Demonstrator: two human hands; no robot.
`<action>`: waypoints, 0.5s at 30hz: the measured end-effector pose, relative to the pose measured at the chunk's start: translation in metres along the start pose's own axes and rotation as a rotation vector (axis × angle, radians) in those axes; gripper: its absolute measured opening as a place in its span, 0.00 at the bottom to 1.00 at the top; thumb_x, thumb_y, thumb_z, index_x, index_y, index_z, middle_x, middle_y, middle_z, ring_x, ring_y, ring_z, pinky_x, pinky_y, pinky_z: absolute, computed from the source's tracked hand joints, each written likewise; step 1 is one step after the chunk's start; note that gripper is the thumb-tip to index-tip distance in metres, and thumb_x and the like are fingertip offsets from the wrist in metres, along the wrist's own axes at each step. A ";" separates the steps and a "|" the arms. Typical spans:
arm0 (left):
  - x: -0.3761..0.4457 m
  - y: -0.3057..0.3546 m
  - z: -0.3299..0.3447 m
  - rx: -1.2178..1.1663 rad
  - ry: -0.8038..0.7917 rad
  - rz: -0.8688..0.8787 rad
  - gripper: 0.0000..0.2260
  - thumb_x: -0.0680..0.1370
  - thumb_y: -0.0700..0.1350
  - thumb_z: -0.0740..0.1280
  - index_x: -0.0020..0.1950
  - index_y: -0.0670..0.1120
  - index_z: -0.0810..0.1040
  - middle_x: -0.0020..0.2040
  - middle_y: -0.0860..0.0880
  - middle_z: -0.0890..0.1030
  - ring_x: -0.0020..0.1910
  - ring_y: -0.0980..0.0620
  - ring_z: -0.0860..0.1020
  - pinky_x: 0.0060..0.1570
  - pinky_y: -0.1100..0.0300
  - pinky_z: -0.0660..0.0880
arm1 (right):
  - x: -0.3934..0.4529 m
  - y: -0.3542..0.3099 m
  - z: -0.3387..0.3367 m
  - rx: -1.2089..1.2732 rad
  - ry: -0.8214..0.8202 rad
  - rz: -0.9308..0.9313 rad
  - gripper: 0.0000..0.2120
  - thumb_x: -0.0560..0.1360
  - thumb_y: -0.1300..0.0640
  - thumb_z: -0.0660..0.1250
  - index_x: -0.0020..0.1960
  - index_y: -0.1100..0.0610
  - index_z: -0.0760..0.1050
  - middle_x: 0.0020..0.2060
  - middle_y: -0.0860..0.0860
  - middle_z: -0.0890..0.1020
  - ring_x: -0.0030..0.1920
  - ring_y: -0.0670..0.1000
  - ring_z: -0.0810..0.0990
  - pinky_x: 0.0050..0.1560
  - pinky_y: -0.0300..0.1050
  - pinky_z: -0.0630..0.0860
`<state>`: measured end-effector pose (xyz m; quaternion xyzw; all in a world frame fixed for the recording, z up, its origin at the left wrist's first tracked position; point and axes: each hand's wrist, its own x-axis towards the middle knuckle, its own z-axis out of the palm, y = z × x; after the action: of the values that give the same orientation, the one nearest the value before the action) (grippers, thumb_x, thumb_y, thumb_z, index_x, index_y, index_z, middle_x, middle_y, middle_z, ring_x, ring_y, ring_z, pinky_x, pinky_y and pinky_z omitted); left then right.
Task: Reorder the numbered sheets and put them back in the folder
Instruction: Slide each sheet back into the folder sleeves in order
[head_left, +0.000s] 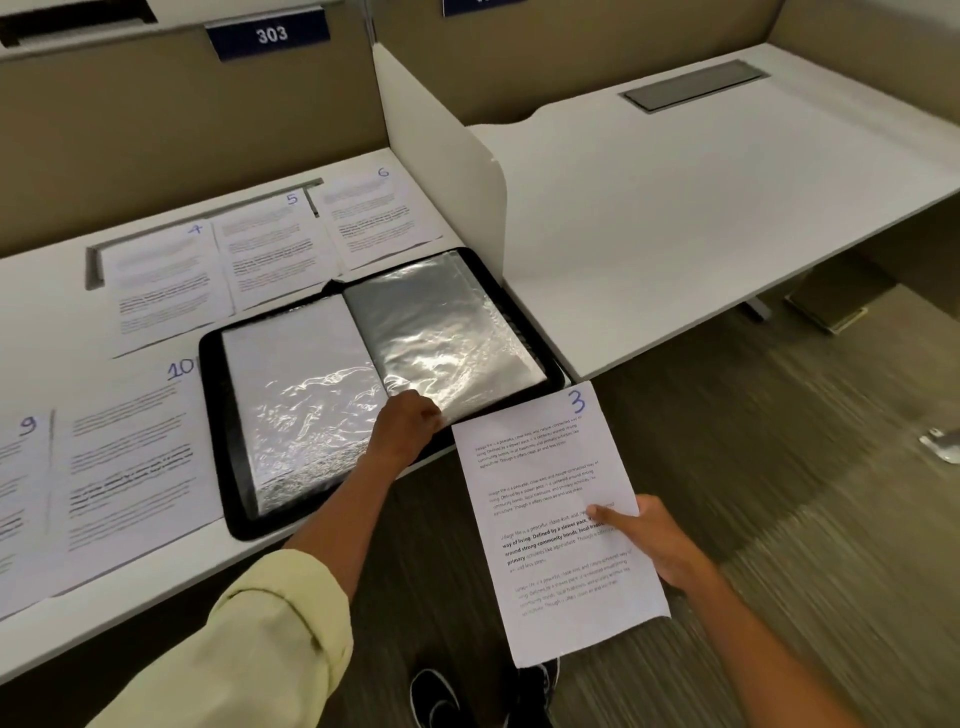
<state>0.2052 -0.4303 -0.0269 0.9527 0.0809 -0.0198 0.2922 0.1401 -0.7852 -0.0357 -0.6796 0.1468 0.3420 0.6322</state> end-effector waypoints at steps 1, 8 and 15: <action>-0.001 -0.001 -0.001 -0.005 -0.002 0.003 0.05 0.77 0.40 0.69 0.49 0.42 0.85 0.47 0.45 0.81 0.46 0.47 0.79 0.47 0.57 0.72 | -0.001 0.000 0.001 -0.001 0.003 0.005 0.23 0.70 0.53 0.77 0.61 0.62 0.78 0.52 0.59 0.86 0.51 0.62 0.86 0.56 0.66 0.80; 0.002 -0.007 -0.004 -0.089 0.020 -0.018 0.07 0.78 0.37 0.67 0.48 0.39 0.85 0.47 0.43 0.84 0.47 0.46 0.80 0.46 0.59 0.70 | -0.007 -0.007 0.010 -0.001 0.026 0.001 0.21 0.71 0.55 0.77 0.60 0.62 0.78 0.52 0.59 0.86 0.52 0.61 0.86 0.56 0.66 0.80; -0.001 -0.009 -0.007 -0.208 0.053 -0.131 0.03 0.75 0.37 0.71 0.43 0.41 0.84 0.43 0.46 0.83 0.40 0.52 0.78 0.46 0.61 0.72 | -0.009 -0.011 0.018 -0.008 0.022 0.003 0.20 0.72 0.56 0.76 0.61 0.62 0.78 0.52 0.59 0.86 0.51 0.61 0.86 0.55 0.65 0.80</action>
<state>0.2026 -0.4195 -0.0260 0.9100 0.1523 -0.0054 0.3855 0.1356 -0.7681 -0.0204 -0.6856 0.1534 0.3362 0.6272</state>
